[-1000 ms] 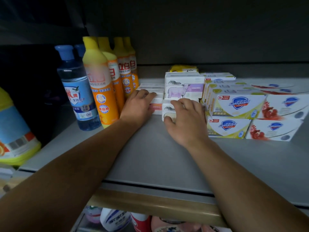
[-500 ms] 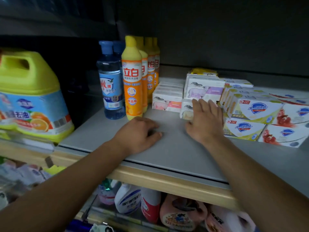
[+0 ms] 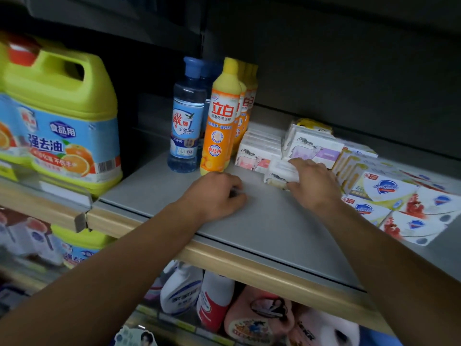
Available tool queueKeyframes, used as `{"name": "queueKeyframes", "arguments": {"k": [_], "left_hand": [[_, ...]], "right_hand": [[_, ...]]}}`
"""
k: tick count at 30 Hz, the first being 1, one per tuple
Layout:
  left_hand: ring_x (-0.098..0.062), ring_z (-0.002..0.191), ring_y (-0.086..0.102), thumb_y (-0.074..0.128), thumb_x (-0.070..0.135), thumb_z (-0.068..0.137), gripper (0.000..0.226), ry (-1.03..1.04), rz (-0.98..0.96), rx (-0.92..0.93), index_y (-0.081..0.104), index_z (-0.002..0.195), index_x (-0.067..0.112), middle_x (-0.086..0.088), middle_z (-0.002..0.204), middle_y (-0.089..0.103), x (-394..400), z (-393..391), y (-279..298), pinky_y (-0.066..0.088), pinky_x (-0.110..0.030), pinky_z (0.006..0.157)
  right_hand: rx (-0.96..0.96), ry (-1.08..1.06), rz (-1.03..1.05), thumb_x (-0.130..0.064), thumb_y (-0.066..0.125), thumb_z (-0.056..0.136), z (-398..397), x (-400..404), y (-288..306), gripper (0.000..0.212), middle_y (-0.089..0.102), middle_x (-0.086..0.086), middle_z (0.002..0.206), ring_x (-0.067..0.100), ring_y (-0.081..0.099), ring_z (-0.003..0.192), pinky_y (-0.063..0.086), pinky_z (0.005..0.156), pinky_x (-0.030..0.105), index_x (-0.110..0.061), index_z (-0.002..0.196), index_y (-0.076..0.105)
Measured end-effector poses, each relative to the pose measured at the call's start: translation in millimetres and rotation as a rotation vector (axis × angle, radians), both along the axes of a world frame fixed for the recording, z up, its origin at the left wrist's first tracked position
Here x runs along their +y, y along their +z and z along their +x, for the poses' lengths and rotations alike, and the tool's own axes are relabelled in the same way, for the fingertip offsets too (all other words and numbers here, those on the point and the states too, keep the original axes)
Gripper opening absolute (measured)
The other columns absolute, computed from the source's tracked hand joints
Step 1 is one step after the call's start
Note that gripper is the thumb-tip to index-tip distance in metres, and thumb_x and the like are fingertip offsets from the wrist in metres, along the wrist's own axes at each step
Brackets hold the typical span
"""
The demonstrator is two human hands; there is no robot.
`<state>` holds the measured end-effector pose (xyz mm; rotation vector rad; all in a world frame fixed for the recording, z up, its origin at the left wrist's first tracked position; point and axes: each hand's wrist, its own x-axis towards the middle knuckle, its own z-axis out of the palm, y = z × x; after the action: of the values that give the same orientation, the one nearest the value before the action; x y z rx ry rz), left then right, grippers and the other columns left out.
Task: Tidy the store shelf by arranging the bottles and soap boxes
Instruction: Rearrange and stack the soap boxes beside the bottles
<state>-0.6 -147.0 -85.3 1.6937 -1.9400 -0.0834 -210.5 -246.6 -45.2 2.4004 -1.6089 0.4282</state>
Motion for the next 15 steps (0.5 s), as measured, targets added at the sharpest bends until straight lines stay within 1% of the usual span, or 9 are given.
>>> {"name": "queueKeyframes", "arguments": {"k": [1,3,5,6,8,10,12,13,15], "left_hand": [[-0.018,0.098,0.063,0.058,0.039,0.090,0.035,0.013,-0.018,0.041,0.065,0.118,0.019,0.000,0.108,0.070,0,1,0,0.054,-0.037,0.084],[-0.016,0.103,0.062,0.063,0.041,0.087,0.046,0.022,-0.087,0.155,0.058,0.128,0.021,0.001,0.118,0.066,1,2,0,0.053,-0.033,0.088],[-0.013,0.111,0.059,0.069,0.043,0.084,0.057,-0.028,-0.158,0.274,0.053,0.134,0.023,0.005,0.128,0.061,2,3,0,0.051,-0.031,0.090],[-0.012,0.115,0.057,0.072,0.042,0.082,0.061,-0.074,-0.170,0.328,0.051,0.136,0.023,0.006,0.130,0.060,4,3,1,0.051,-0.032,0.093],[-0.008,0.117,0.057,0.076,0.037,0.080,0.057,-0.177,-0.166,0.426,0.054,0.131,0.023,0.008,0.128,0.061,6,3,1,0.052,-0.036,0.096],[-0.007,0.112,0.061,0.077,0.031,0.080,0.047,-0.212,-0.163,0.483,0.058,0.122,0.024,0.009,0.121,0.065,9,4,0,0.054,-0.039,0.092],[-0.009,0.108,0.063,0.077,0.029,0.081,0.044,-0.179,-0.158,0.516,0.060,0.120,0.018,0.007,0.118,0.067,10,6,1,0.055,-0.041,0.090],[-0.011,0.107,0.064,0.076,0.027,0.082,0.044,-0.163,-0.146,0.556,0.061,0.121,0.016,0.005,0.117,0.068,10,6,2,0.055,-0.042,0.090],[-0.011,0.103,0.068,0.074,0.023,0.084,0.037,-0.152,-0.111,0.684,0.063,0.119,0.015,0.004,0.113,0.071,9,6,4,0.057,-0.040,0.087]], "right_hand": [[-0.033,0.030,-0.015,-0.029,0.061,0.091,0,3,-1,0.052,0.055,0.004,0.131,0.027,0.045,0.120,0.035,0.100,0.040,-0.029,0.140,0.045],[-0.142,0.135,-0.038,-0.026,0.065,0.089,-2,12,-4,0.053,0.056,0.000,0.130,0.023,0.042,0.119,0.029,0.094,0.028,-0.032,0.139,0.049],[-0.261,0.283,-0.023,-0.022,0.069,0.086,-1,24,-4,0.055,0.057,-0.001,0.125,0.019,0.041,0.115,0.023,0.086,0.018,-0.031,0.137,0.053],[-0.299,0.357,-0.002,-0.021,0.071,0.084,2,31,-3,0.056,0.058,-0.002,0.122,0.017,0.043,0.114,0.024,0.086,0.017,-0.031,0.136,0.054],[-0.364,0.490,0.050,-0.018,0.075,0.080,9,44,-3,0.057,0.057,-0.006,0.117,0.016,0.047,0.112,0.030,0.091,0.018,-0.030,0.133,0.058],[-0.471,0.560,0.068,-0.012,0.077,0.077,16,55,-8,0.058,0.054,-0.011,0.115,0.014,0.050,0.112,0.034,0.093,0.015,-0.027,0.131,0.060],[-0.591,0.546,0.038,-0.009,0.079,0.075,18,61,-18,0.063,0.050,-0.009,0.123,0.011,0.048,0.119,0.032,0.095,0.005,-0.024,0.133,0.057],[-0.623,0.521,0.023,-0.010,0.080,0.074,18,62,-23,0.068,0.048,-0.007,0.129,0.010,0.045,0.123,0.029,0.096,0.002,-0.022,0.135,0.054],[-0.613,0.492,0.026,-0.010,0.082,0.070,15,63,-30,0.082,0.042,-0.005,0.136,0.008,0.040,0.127,0.026,0.102,0.004,-0.021,0.142,0.045]]}}
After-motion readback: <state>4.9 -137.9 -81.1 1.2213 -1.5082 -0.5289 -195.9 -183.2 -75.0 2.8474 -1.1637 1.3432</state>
